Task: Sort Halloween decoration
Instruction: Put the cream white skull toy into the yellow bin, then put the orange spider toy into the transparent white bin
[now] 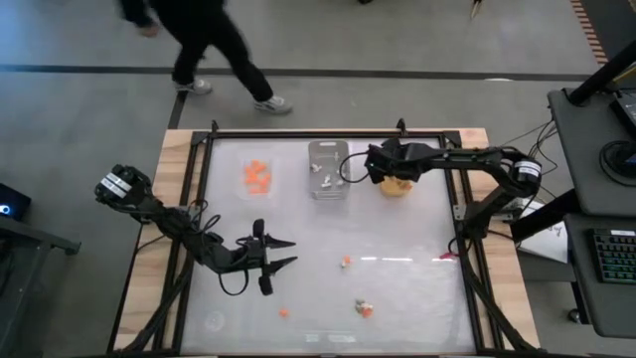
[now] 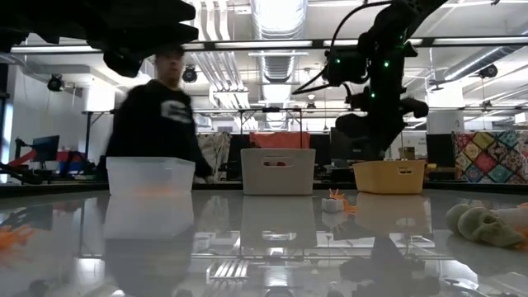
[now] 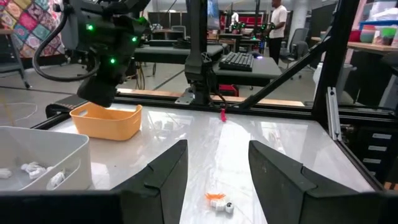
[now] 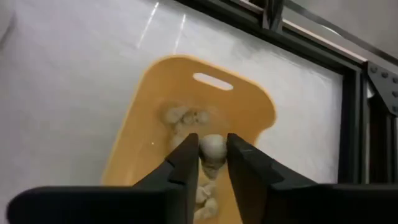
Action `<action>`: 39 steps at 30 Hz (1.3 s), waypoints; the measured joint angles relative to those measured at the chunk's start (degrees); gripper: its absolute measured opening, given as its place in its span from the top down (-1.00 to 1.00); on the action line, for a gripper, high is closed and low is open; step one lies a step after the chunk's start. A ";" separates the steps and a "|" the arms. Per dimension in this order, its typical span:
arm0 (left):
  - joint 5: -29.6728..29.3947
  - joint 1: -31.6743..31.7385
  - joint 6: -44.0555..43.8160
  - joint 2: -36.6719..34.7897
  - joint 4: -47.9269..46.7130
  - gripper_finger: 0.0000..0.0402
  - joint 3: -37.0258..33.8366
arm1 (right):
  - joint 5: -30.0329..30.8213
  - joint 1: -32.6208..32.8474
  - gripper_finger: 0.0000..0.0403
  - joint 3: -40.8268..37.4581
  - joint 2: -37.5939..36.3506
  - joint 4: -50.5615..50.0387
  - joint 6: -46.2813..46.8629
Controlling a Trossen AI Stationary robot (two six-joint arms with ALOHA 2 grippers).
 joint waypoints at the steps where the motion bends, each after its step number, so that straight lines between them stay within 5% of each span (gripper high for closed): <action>1: 0.00 0.00 -0.01 0.00 0.00 0.24 0.01 | -0.04 -0.10 0.60 -0.12 0.06 0.50 -0.27; 8: -0.02 0.00 -0.43 0.00 -0.50 0.24 0.01 | 0.07 0.07 0.31 0.20 -0.27 1.29 -0.45; 15: -0.05 0.00 -3.63 0.00 -3.69 0.24 0.03 | -6.07 4.22 0.20 2.93 -0.66 1.39 -1.49; 31: -0.11 0.00 -14.43 0.00 -10.14 0.24 0.45 | -6.31 30.54 0.32 11.19 -0.64 7.02 -6.50; 39: -0.50 -0.02 -18.27 0.00 -13.16 0.24 0.65 | -13.57 39.51 0.27 11.17 -0.57 13.94 -5.89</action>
